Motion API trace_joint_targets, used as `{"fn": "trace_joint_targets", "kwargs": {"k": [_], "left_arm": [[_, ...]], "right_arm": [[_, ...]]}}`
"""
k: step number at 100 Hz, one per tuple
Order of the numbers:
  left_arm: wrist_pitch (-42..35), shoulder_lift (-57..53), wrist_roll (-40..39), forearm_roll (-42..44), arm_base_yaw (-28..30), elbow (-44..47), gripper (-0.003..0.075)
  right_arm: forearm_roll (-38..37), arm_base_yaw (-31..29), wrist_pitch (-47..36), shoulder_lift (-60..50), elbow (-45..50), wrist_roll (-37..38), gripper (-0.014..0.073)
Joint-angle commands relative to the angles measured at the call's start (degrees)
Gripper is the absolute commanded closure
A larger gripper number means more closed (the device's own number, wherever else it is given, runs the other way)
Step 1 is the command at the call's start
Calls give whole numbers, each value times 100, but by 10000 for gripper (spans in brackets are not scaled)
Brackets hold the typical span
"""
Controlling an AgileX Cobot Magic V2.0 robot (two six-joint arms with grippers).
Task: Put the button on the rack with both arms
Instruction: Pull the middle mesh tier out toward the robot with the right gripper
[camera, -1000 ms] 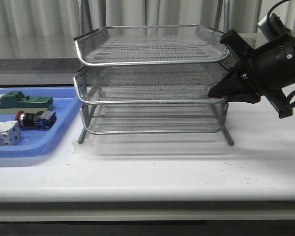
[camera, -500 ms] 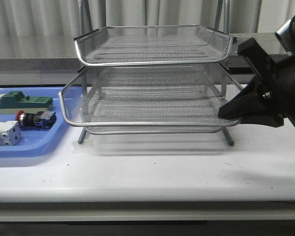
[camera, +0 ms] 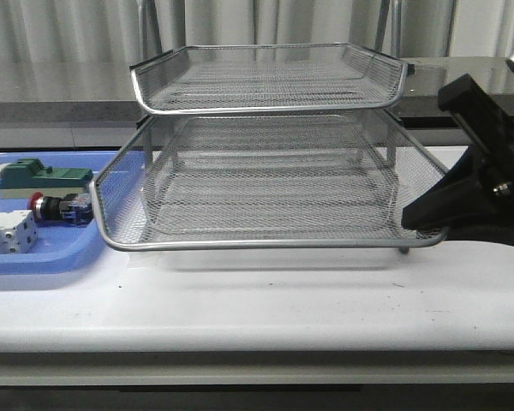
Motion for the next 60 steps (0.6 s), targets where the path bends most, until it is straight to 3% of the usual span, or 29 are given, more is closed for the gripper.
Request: {"fn": "trace_joint_targets", "kwargs": {"k": [1, 20, 48, 60], "left_arm": [[-508, -181, -41, -56, -37, 264, 740], [-508, -181, -41, -56, -37, 264, 740], [-508, -181, -41, -56, -37, 264, 740], [-508, -181, -41, -56, -37, 264, 740]], "right_arm": [[-180, -24, -125, -263, -30, -1, 362], [-290, -24, -131, -618, -30, -1, 136], [-566, -24, -162, -1450, -30, 133, 127], [-1284, -24, -202, -1886, -35, 641, 127]]}}
